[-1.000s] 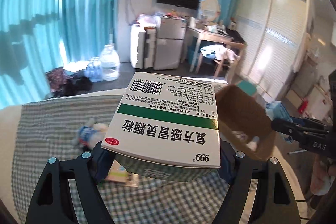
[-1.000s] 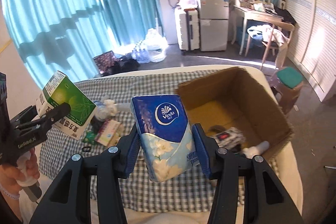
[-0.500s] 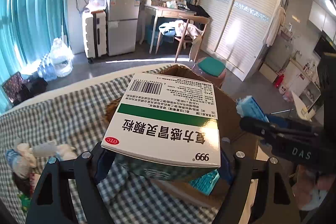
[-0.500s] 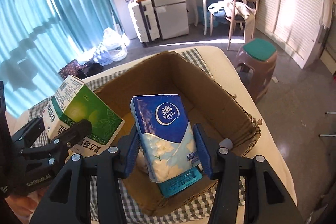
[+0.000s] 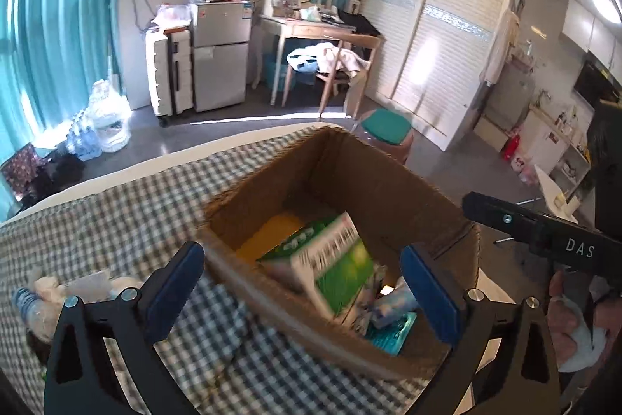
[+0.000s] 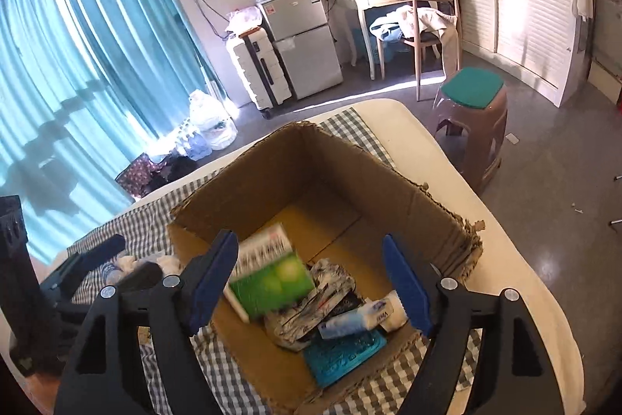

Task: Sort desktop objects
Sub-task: 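Carry the Vinda pack and green box into the cardboard box and release both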

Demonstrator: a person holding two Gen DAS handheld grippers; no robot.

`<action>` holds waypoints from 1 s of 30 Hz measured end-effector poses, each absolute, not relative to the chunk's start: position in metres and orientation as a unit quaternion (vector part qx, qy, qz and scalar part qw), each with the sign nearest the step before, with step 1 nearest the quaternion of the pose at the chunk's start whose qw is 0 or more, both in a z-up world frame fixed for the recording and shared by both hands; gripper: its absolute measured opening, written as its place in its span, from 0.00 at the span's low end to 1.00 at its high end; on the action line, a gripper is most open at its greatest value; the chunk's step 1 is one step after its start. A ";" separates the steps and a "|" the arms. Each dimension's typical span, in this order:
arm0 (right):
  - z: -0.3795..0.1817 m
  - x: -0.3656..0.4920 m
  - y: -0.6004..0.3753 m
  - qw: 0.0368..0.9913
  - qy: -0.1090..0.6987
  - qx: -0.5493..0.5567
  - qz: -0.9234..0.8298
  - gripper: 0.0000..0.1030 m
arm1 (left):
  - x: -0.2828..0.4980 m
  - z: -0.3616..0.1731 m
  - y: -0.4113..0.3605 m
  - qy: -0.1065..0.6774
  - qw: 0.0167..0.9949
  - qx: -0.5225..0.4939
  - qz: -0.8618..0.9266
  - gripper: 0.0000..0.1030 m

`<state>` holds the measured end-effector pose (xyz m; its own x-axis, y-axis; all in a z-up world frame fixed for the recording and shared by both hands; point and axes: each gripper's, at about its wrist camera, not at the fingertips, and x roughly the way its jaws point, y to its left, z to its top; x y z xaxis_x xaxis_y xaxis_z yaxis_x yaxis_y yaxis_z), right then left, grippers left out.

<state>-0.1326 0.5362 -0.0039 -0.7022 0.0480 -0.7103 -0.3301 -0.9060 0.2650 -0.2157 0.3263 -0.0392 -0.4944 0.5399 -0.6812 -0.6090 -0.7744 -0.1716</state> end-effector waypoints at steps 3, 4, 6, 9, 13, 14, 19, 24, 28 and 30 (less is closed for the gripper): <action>0.002 -0.121 0.519 0.102 0.173 -0.373 0.906 0.75 | -0.206 -0.026 0.284 0.043 0.302 -0.371 0.877 1.00; 0.004 -0.117 0.512 0.096 0.171 -0.374 0.906 0.75 | -0.202 -0.020 0.266 0.046 0.288 -0.367 0.883 1.00; 0.013 -0.110 0.495 0.077 0.168 -0.372 0.910 0.75 | -0.200 -0.011 0.238 0.054 0.264 -0.362 0.892 1.00; 0.022 -0.099 0.471 0.062 0.156 -0.363 0.916 0.75 | -0.192 0.007 0.184 0.061 0.209 -0.349 0.912 1.00; 0.029 -0.093 0.428 0.034 0.142 -0.360 0.922 0.75 | -0.179 0.023 0.112 0.043 0.148 -0.345 0.926 1.00; 0.028 -0.092 0.418 0.027 0.136 -0.359 0.923 0.75 | -0.175 0.024 0.088 0.034 0.128 -0.343 0.930 1.00; 0.005 -0.091 0.357 -0.013 0.126 -0.374 0.919 0.75 | -0.154 0.011 0.016 0.016 0.051 -0.343 0.938 1.00; -0.014 -0.095 0.305 -0.044 0.131 -0.390 0.910 0.75 | -0.132 -0.026 -0.033 0.024 0.001 -0.351 0.936 1.00; -0.025 -0.100 0.276 -0.051 0.120 -0.395 0.909 0.75 | -0.121 -0.063 -0.053 0.004 -0.026 -0.363 0.931 1.00; -0.032 -0.102 0.263 -0.054 0.127 -0.398 0.907 0.75 | -0.116 -0.079 -0.058 -0.014 -0.029 -0.368 0.929 1.00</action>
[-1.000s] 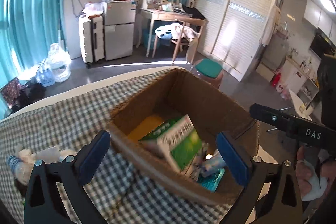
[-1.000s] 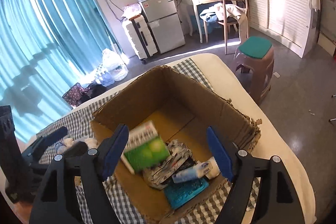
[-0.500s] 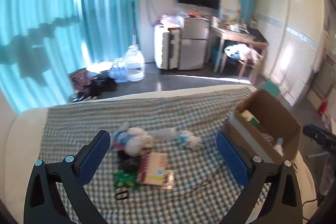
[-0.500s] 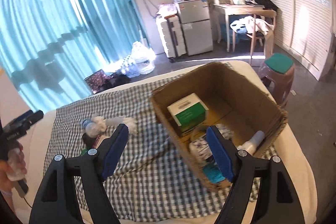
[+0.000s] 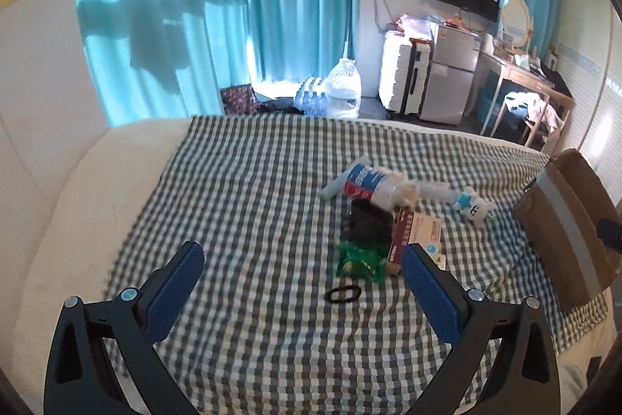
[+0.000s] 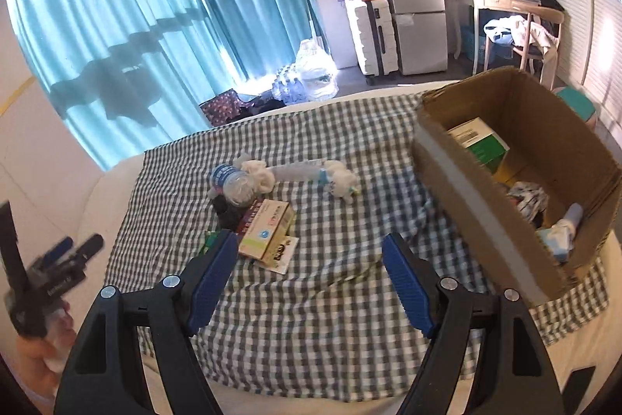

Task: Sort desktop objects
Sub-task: 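Carry the Vinda pack and green box into the cardboard box and release both, then grasp the amoxicillin box with the right tool while the left tool grasps the black hair tie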

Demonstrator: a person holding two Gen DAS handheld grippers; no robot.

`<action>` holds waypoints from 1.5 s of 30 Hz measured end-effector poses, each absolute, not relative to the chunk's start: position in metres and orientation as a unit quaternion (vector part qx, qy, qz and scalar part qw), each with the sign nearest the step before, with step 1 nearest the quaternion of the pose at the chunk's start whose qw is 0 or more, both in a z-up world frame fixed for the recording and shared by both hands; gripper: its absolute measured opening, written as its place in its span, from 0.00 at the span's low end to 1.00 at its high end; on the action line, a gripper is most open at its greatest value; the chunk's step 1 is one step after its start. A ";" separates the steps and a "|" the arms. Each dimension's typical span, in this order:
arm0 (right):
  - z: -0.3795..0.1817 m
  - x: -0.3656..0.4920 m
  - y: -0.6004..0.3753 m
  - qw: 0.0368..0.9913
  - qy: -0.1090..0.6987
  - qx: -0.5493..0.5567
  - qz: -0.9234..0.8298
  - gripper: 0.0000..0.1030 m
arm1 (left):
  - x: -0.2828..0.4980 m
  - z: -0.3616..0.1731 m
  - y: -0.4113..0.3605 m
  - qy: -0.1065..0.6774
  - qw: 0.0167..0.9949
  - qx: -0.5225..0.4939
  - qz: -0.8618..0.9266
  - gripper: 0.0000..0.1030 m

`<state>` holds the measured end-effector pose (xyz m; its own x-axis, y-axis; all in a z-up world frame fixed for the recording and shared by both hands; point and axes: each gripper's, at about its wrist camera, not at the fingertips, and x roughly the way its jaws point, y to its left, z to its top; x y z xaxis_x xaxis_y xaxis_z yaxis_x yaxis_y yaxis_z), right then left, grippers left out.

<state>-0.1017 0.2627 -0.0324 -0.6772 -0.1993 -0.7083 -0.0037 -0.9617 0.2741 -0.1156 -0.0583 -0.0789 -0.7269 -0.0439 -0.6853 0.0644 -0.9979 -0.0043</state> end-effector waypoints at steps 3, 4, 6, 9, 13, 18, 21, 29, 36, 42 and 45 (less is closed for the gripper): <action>-0.045 -0.105 0.249 0.048 -0.142 0.397 -0.906 0.75 | -0.117 -0.108 -0.062 0.040 0.028 0.386 -0.921 1.00; -0.050 -0.103 0.245 0.036 -0.144 0.388 -0.910 0.75 | -0.118 -0.119 -0.063 0.053 0.026 0.392 -0.918 1.00; -0.064 -0.100 0.238 0.024 -0.148 0.381 -0.912 0.75 | -0.122 -0.135 -0.062 0.070 0.023 0.403 -0.912 1.00; -0.085 -0.104 0.227 0.026 -0.154 0.393 -0.906 0.74 | -0.130 -0.160 -0.054 0.066 0.021 0.421 -0.905 1.00; -0.108 -0.115 0.214 0.021 -0.131 0.411 -0.902 0.75 | -0.139 -0.196 -0.037 0.035 0.012 0.444 -0.895 1.00; -0.137 -0.133 0.212 0.022 -0.137 0.438 -0.889 0.75 | -0.157 -0.229 -0.025 0.032 -0.005 0.461 -0.887 1.00; -0.150 -0.145 0.210 0.019 -0.140 0.452 -0.881 0.74 | -0.169 -0.242 -0.020 0.027 -0.015 0.459 -0.888 1.00; -0.173 -0.183 0.184 0.037 -0.140 0.478 -0.867 0.74 | -0.193 -0.273 -0.028 0.027 -0.008 0.481 -0.876 0.63; -0.187 -0.218 0.132 0.072 -0.126 0.486 -0.862 0.74 | -0.205 -0.269 -0.059 0.066 0.017 0.479 -0.875 0.17; -0.199 -0.232 0.107 0.026 -0.114 0.485 -0.867 0.78 | -0.205 -0.260 -0.078 0.076 0.040 0.477 -0.875 0.10; -0.208 -0.240 0.104 0.000 -0.120 0.498 -0.859 0.79 | -0.209 -0.259 -0.083 0.090 0.049 0.479 -0.872 0.10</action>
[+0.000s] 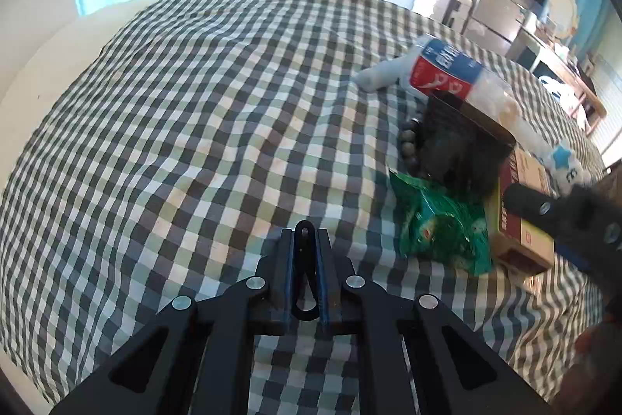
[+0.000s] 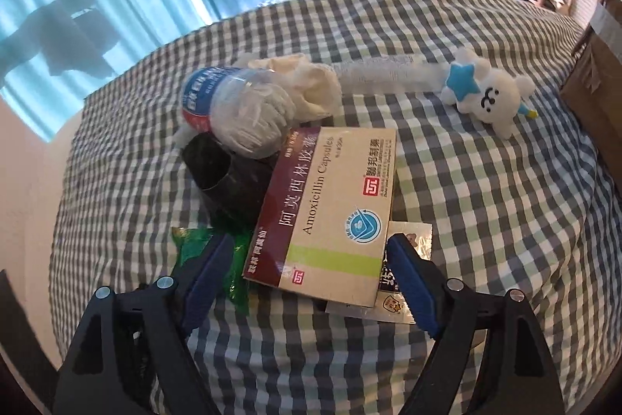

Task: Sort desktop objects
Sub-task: 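Grasp the amoxicillin box with the right tool while the left tool grasps the black hair tie, then lift the amoxicillin box and hair tie toward the cardboard box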

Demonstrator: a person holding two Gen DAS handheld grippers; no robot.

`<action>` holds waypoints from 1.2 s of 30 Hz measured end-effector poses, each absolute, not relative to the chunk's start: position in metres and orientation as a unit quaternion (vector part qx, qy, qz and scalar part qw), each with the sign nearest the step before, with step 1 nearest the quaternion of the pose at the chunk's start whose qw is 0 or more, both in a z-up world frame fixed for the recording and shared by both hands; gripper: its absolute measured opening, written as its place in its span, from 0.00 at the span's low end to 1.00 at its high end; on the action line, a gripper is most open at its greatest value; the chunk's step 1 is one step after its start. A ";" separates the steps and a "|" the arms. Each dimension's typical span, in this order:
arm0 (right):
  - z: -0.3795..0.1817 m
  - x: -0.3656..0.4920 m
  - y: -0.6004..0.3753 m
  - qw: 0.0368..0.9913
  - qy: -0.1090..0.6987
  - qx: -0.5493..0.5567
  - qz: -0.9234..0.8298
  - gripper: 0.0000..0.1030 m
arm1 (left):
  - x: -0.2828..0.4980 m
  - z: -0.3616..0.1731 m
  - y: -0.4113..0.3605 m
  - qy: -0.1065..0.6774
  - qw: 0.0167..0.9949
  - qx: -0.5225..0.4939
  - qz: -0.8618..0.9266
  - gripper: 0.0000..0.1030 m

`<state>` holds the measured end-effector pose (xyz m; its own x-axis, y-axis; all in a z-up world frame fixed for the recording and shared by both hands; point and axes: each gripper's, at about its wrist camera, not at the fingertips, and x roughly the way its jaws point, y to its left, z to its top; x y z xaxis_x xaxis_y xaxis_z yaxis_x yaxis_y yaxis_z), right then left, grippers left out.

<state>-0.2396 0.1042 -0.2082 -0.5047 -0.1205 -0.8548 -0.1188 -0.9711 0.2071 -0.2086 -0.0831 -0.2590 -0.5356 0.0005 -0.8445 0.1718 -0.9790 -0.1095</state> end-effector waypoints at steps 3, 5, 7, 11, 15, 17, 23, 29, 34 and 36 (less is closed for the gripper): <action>-0.219 -0.247 0.102 -0.018 -0.120 0.510 -0.851 0.80 | -0.214 -0.259 -0.086 0.107 0.044 0.489 -0.865 0.10; -0.225 -0.250 0.102 -0.021 -0.124 0.520 -0.845 0.81 | -0.215 -0.256 -0.085 0.106 0.037 0.494 -0.862 0.10; -0.225 -0.249 0.101 -0.021 -0.121 0.515 -0.849 0.81 | -0.214 -0.250 -0.088 0.106 0.036 0.489 -0.865 0.10; -0.228 -0.252 0.091 -0.020 -0.053 0.529 -0.847 0.78 | -0.214 -0.241 -0.091 0.109 0.040 0.493 -0.862 0.10; -0.226 -0.242 0.093 -0.015 -0.033 0.536 -0.843 0.78 | -0.212 -0.230 -0.084 0.087 0.048 0.486 -0.868 0.10; -0.221 -0.234 0.102 -0.012 -0.044 0.539 -0.841 0.77 | -0.210 -0.221 -0.080 0.072 0.052 0.479 -0.873 0.10; -0.181 -0.198 0.129 0.007 -0.057 0.513 -0.857 0.77 | -0.200 -0.188 -0.068 0.043 0.049 0.454 -0.889 0.10; -0.120 -0.175 0.140 0.028 -0.037 0.460 -0.887 0.20 | -0.185 -0.146 -0.051 0.032 0.036 0.424 -0.904 0.10; -0.124 -0.164 0.155 0.048 -0.075 0.494 -0.865 0.22 | -0.164 -0.116 -0.038 0.038 0.019 0.400 -0.916 0.10; -0.131 -0.152 0.163 0.069 -0.100 0.499 -0.858 0.39 | -0.158 -0.111 -0.034 0.032 0.019 0.397 -0.917 0.10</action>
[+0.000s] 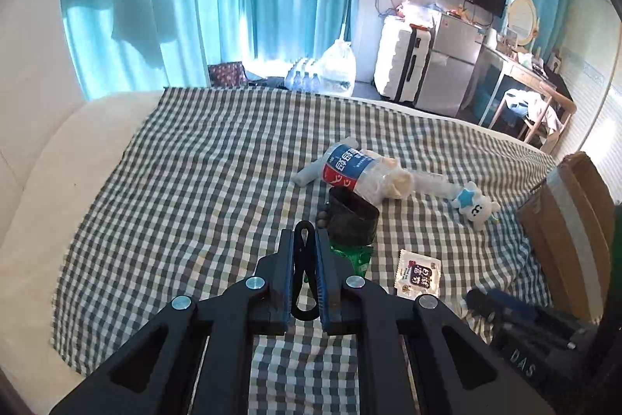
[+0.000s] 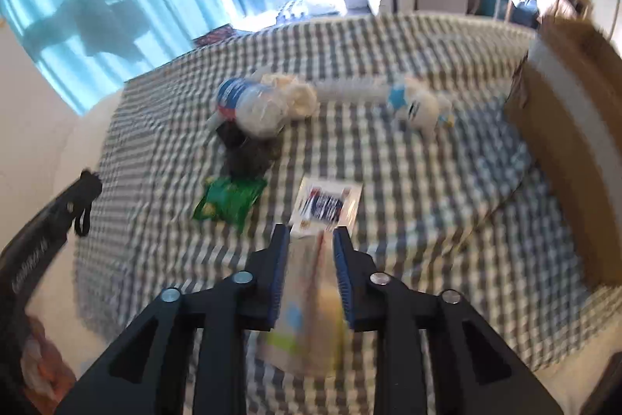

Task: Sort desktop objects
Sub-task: 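Lift the amoxicillin box and hair tie toward the cardboard box, then carry the amoxicillin box and hair tie into the cardboard box and release both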

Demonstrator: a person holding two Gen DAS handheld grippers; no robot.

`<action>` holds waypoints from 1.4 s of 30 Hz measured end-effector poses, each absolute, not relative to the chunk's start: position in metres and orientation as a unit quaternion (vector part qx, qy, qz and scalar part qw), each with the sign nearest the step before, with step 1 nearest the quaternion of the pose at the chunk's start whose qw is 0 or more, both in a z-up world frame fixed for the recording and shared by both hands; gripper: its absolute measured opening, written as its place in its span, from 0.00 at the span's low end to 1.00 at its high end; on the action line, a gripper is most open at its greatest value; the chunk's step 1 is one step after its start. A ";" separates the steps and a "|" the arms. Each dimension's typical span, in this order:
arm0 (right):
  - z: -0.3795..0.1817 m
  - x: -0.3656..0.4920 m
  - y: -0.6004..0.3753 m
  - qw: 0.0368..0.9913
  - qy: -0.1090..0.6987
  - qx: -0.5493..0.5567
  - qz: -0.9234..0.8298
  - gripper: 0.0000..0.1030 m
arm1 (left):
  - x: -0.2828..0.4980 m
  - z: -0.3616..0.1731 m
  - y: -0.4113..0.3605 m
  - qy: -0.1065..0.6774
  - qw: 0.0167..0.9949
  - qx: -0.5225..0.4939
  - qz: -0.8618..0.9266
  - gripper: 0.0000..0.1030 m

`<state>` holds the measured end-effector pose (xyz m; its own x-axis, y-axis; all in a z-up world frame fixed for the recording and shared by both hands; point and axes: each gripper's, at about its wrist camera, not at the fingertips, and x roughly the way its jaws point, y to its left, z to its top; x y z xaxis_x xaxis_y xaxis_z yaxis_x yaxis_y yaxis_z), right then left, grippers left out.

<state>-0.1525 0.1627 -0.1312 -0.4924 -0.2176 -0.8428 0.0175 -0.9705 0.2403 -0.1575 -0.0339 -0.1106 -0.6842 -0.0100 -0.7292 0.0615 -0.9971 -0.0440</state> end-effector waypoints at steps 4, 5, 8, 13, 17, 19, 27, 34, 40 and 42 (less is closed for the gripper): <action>-0.153 -0.134 0.177 0.062 -0.138 0.512 -0.845 0.66 | -0.151 -0.119 -0.037 0.047 0.024 0.413 -0.909 0.10; -0.160 -0.133 0.179 0.068 -0.142 0.519 -0.840 0.66 | -0.151 -0.126 -0.037 0.048 0.024 0.420 -0.906 0.10; -0.185 -0.138 0.175 0.063 -0.115 0.553 -0.823 0.66 | -0.151 -0.143 -0.037 0.041 0.027 0.439 -0.897 0.10; -0.212 -0.137 0.156 0.074 -0.069 0.572 -0.814 0.69 | -0.158 -0.162 -0.041 0.043 0.031 0.460 -0.886 0.10; -0.226 -0.139 0.131 0.066 0.005 0.583 -0.810 0.80 | -0.164 -0.172 -0.042 0.043 0.032 0.470 -0.881 0.10; -0.236 -0.138 0.121 0.059 0.044 0.586 -0.807 0.80 | -0.166 -0.175 -0.043 0.041 0.030 0.472 -0.880 0.10; -0.223 -0.135 0.133 0.051 0.036 0.576 -0.815 0.73 | -0.164 -0.168 -0.038 0.028 0.021 0.472 -0.881 0.10; -0.138 -0.126 0.156 0.081 -0.020 0.515 -0.853 0.73 | -0.153 -0.128 -0.018 0.013 0.000 0.442 -0.897 0.10; -0.067 -0.112 0.209 0.071 -0.074 0.457 -0.883 0.74 | -0.145 -0.073 0.026 0.009 -0.064 0.411 -0.909 0.10; -0.049 -0.107 0.232 0.060 -0.084 0.443 -0.890 0.74 | -0.142 -0.058 0.041 0.016 -0.096 0.406 -0.909 0.10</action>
<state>-0.1074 0.2322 -0.0495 -0.5998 -0.1821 -0.7791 0.0328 -0.9785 0.2034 -0.1417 0.0414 -0.0576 -0.6520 0.1881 -0.7345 -0.1614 -0.9810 -0.1080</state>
